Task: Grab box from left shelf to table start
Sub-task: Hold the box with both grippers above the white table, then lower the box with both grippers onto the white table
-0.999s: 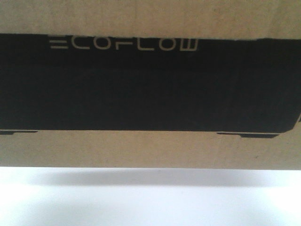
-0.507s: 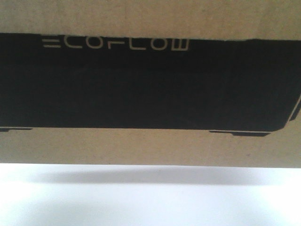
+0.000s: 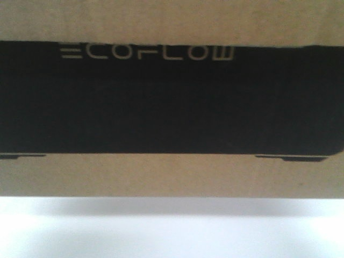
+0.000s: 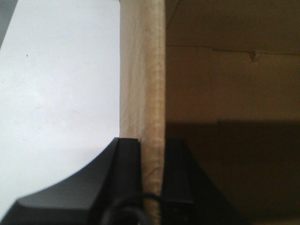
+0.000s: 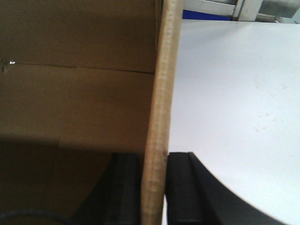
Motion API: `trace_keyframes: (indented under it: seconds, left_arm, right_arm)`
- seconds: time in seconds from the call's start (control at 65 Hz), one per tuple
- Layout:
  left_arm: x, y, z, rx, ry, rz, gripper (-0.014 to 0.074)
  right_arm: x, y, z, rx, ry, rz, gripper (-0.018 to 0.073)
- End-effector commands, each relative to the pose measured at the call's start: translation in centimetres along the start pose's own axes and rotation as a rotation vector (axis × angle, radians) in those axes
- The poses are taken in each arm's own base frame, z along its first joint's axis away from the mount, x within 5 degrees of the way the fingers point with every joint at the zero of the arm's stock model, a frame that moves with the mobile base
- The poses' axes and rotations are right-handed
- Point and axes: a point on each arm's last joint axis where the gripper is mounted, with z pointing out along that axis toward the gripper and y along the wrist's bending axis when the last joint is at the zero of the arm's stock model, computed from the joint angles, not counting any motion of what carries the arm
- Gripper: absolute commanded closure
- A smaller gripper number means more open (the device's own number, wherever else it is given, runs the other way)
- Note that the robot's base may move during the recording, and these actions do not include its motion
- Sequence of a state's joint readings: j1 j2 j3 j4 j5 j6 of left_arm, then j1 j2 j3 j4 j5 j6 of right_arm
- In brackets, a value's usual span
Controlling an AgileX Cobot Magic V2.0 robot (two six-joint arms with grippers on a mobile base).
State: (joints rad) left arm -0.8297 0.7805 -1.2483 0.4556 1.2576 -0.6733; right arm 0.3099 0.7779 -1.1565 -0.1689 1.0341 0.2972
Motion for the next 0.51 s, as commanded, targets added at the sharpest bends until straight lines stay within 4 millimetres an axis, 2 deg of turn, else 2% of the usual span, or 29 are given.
trace_keyframes:
  seconds: [0.0, 0.369, 0.492]
  left_arm:
    - [-1.8, -0.2, -1.3, 0.072, -0.168, -0.008, 0.0699]
    - [-2.6, -2.7, 2.2, 0.058, -0.109, 0.059, 0.0699]
    - [-2.7, -3.1, 2.7, 0.063, -0.11, 0.061, 0.0699]
  right_arm:
    - [-1.7, -0.7, -1.1, 0.07, -0.147, -0.068, 0.0493]
    - [-1.9, -0.2, -1.1, 0.037, -0.17, -0.085, 0.051]
    - [-2.0, 0.2, -1.2, 0.032, -0.186, -0.105, 0.051]
